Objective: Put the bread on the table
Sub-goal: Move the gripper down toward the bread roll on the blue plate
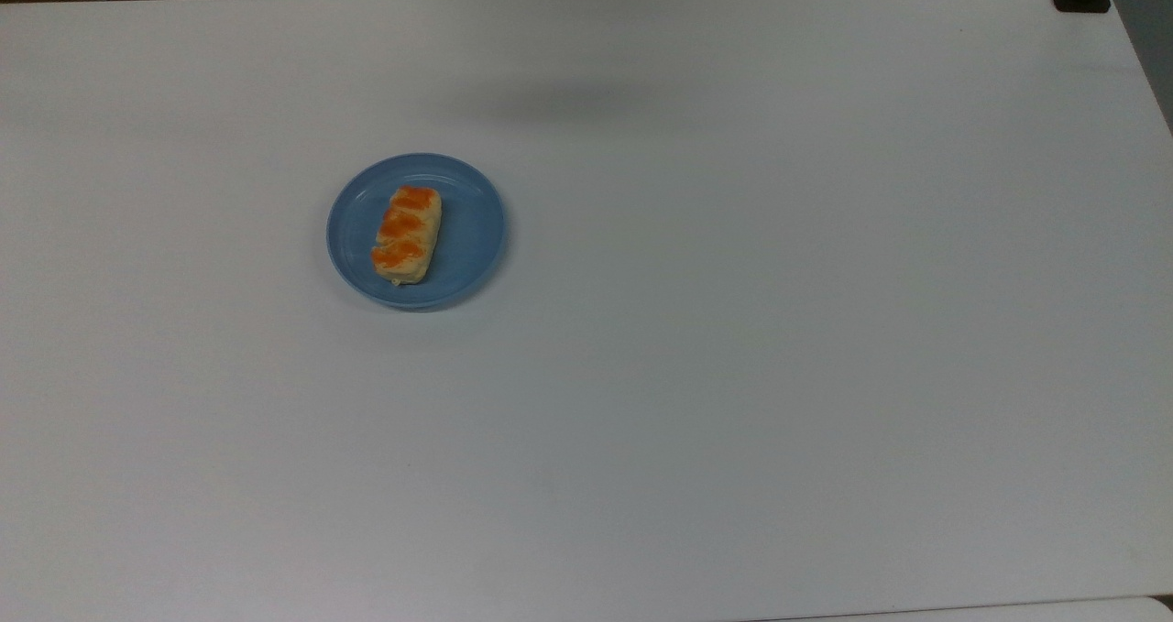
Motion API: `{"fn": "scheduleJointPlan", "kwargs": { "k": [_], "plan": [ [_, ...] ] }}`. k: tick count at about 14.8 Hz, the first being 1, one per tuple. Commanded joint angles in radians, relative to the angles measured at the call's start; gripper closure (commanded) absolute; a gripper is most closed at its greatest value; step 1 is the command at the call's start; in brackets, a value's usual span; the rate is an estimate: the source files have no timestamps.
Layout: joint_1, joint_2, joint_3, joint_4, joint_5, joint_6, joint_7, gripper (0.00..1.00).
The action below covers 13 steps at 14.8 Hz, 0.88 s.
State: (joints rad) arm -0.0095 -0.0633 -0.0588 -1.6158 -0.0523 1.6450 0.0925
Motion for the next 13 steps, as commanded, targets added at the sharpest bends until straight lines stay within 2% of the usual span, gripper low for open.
{"fn": "scheduleJointPlan", "kwargs": {
  "k": [1, 3, 6, 10, 13],
  "plan": [
    [0.000, 0.000, -0.009, 0.013, 0.020, -0.022, 0.004, 0.00],
    [-0.003, 0.005, -0.010, 0.011, 0.019, -0.017, -0.008, 0.00],
    [-0.013, 0.002, -0.015, 0.011, 0.017, -0.019, -0.111, 0.00],
    [-0.036, 0.000, -0.016, 0.010, 0.003, -0.027, -0.128, 0.00],
    [-0.052, 0.010, -0.018, -0.001, -0.023, -0.020, -0.232, 0.00]
  ]
}}
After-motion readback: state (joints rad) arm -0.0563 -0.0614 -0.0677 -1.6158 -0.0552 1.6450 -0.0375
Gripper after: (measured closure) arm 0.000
